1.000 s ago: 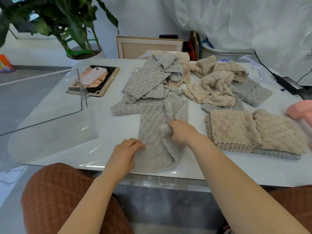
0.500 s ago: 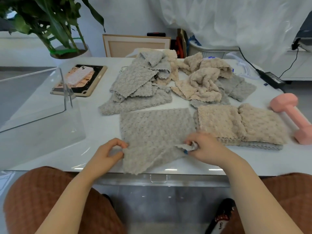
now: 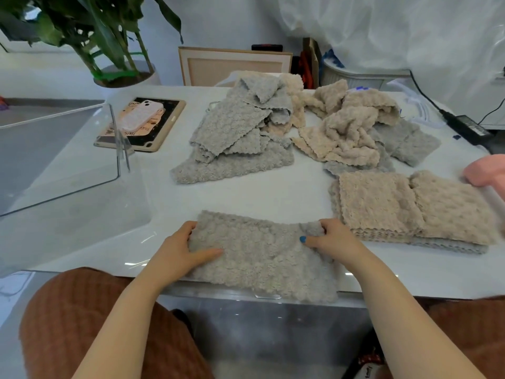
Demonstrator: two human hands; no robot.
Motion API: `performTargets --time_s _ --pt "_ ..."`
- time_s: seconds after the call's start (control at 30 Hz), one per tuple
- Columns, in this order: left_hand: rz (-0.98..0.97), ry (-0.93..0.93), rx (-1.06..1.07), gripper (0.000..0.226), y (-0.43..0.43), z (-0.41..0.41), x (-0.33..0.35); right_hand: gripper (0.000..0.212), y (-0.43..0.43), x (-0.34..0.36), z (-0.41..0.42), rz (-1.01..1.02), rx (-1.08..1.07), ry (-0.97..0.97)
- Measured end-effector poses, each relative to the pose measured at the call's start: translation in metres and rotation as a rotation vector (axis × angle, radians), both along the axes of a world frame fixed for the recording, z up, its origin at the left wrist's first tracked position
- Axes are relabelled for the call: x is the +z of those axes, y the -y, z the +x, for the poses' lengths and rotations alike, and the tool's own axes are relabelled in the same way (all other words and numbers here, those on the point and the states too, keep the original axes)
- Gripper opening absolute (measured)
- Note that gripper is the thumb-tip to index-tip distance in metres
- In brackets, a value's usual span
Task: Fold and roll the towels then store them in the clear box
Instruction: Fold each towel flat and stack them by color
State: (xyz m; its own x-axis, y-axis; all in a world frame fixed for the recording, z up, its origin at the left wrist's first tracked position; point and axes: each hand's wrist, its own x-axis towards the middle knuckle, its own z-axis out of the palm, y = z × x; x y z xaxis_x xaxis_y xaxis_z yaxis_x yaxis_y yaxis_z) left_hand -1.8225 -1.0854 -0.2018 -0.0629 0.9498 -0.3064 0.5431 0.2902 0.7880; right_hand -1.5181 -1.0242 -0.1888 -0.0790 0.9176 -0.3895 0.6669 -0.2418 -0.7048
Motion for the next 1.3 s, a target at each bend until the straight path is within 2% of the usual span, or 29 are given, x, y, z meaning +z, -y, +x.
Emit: performTargets --time_s 0.07,0.2,0.27,0.37,0.43,0.5,0.57,0.67,0.77,0.87,0.93,0.97,1.07,1.1,1.2,1.23,1.3 --pt "0.097 -0.127 0.047 0.012 -0.003 0.001 -0.004 0.045 0.0 -0.001 0.002 -0.035 -0.019 0.001" --pt "0.248 -0.218 0.196 0.04 -0.009 0.008 -0.008 0.035 0.006 -0.003 0.01 -0.017 -0.04 0.065" --pt "0.293 -0.26 0.216 0.04 -0.012 0.016 -0.009 0.025 0.009 -0.003 0.015 -0.003 -0.029 0.117" --pt "0.334 -0.467 0.182 0.033 -0.015 0.025 -0.011 0.021 0.01 -0.004 0.02 0.027 0.0 0.185" --pt "0.305 -0.555 0.139 0.028 -0.019 0.026 -0.013 0.024 0.01 -0.006 0.02 0.056 0.014 0.211" --pt "0.263 -0.62 0.11 0.026 -0.021 0.025 -0.015 0.016 0.011 -0.009 0.02 0.098 0.004 0.2" --pt "0.234 -0.684 0.094 0.027 -0.022 0.024 -0.016 0.008 0.012 -0.01 0.019 0.141 -0.02 0.181" --pt "0.228 -0.777 0.131 0.037 -0.016 0.028 -0.013 0.014 0.014 -0.012 0.018 0.182 0.01 0.25" --pt "0.142 -0.757 0.232 0.055 -0.011 0.028 -0.01 0.012 0.016 -0.013 0.016 0.194 0.066 0.374" --pt "0.123 -0.648 0.116 0.045 -0.014 0.025 -0.018 0.011 0.016 -0.011 0.012 0.209 0.161 0.447" --pt "0.171 -0.577 0.045 0.037 -0.018 0.024 -0.019 0.007 0.015 -0.006 0.009 0.277 0.277 0.417" --pt "0.194 -0.544 0.054 0.036 -0.022 0.023 -0.015 0.01 0.014 -0.005 0.008 0.296 0.295 0.342" --pt "0.333 -0.578 0.158 0.035 -0.04 0.018 0.005 0.011 0.015 -0.002 0.006 0.242 0.164 -0.006" --pt "0.388 -0.603 0.19 0.038 -0.049 0.016 0.014 0.01 0.016 -0.002 0.005 0.244 0.117 -0.064" --pt "0.483 -0.595 0.269 0.064 -0.069 0.018 0.031 0.017 0.016 -0.006 0.004 0.233 0.041 -0.086" --pt "0.544 -0.635 0.258 0.066 -0.07 0.022 0.03 0.02 0.015 -0.008 0.003 0.222 0.011 -0.084" --pt "0.679 -0.676 0.177 0.048 -0.058 0.04 0.024 0.015 0.01 -0.011 0.004 0.235 -0.031 -0.064"
